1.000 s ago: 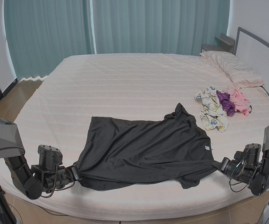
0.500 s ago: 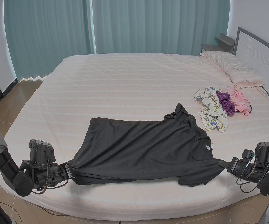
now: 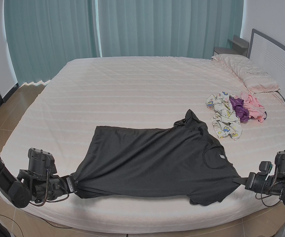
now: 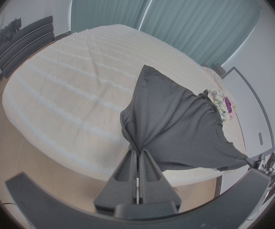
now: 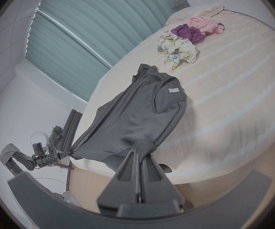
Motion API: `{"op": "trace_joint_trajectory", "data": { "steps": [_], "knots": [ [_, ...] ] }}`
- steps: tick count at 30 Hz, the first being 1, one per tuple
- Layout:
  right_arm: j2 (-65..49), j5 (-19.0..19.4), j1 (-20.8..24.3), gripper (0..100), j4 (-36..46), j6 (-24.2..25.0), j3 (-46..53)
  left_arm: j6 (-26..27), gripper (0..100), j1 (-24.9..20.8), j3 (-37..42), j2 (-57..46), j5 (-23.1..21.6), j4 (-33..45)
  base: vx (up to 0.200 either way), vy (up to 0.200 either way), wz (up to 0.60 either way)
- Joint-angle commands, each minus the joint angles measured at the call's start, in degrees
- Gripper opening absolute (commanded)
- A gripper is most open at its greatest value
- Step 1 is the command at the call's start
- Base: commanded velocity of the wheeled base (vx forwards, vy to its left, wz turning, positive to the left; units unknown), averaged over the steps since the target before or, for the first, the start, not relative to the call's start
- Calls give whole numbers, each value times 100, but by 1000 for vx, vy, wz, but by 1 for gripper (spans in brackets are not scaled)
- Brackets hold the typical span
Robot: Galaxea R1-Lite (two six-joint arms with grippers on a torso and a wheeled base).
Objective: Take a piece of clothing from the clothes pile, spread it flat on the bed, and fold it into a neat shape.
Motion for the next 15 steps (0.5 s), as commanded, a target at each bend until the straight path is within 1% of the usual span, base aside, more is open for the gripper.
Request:
{"op": "trace_joint_trajectory", "data": {
  "steps": [1, 3, 4, 7, 9, 15],
  "knots": [
    [-350, 47, -3, 0, 137, -39, 99, 39, 0, 0, -22, -433, -138, 298, 0, 0, 0],
    [-324, 47, -3, 0, 286, -136, 99, 48, 0, 0, -22, -512, -217, 438, 0, 0, 0],
    [-324, 47, -11, 0, 427, -267, 99, 65, 0, 0, -22, -512, -217, 526, 0, 0, 0],
    [-324, 47, -126, 0, 972, -874, 99, 224, 0, 0, -22, -468, -244, 755, 0, 0, 0],
    [-324, 73, -196, 0, 1200, -1155, 99, 320, 0, -9, -4, -372, -279, 790, 0, 0, 0],
    [-421, 161, -222, 0, 1253, -1208, 99, 338, 0, -9, 22, -319, -384, 799, 0, 0, 0]
  ]
}}
